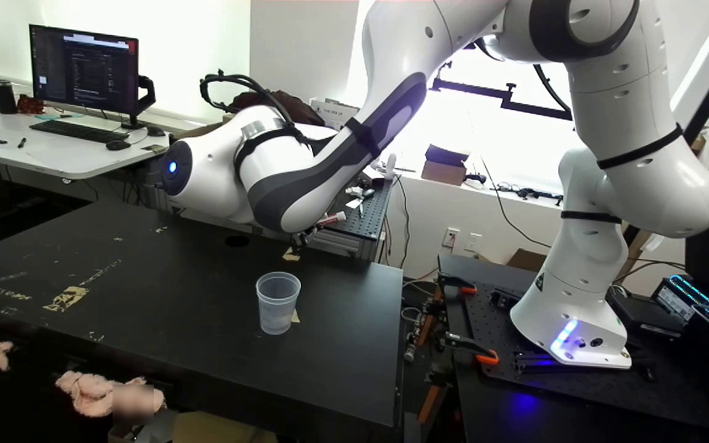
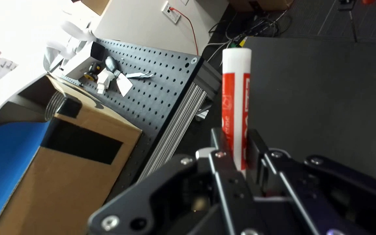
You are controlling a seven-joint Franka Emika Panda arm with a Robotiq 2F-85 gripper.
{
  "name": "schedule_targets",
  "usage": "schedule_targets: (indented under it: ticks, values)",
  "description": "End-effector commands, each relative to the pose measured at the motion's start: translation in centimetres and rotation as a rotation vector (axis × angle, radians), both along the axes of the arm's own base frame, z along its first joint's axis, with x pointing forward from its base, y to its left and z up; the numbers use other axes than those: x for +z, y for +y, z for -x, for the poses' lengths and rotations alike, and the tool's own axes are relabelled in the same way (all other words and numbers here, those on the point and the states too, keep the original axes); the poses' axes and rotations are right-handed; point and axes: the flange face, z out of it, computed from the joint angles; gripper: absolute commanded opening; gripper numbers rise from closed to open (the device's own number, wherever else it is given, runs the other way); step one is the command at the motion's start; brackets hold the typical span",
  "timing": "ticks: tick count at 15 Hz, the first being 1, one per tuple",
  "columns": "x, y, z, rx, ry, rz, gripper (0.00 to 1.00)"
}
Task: Put the marker in the cup
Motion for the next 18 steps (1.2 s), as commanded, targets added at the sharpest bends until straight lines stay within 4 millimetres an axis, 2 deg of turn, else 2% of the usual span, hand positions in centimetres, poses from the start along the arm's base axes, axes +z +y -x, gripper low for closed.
schedule_targets:
  ticks: [1,12,14,15,18]
  values:
    - [-0.5,0.9,-1.4,0.026,0.079,0.015,0.05]
    - [-3.8,2.7,-3.2,0.085,0.28,-0.004,0.05]
    - [-3.1,1.4,-4.0,0.093,0.309,-0.006,0.05]
    - [-3.8,2.0,-4.1,0.103,0.322,-0.004,0.05]
    - [-4.2,2.1,-4.7,0.108,0.354,-0.027,0.05]
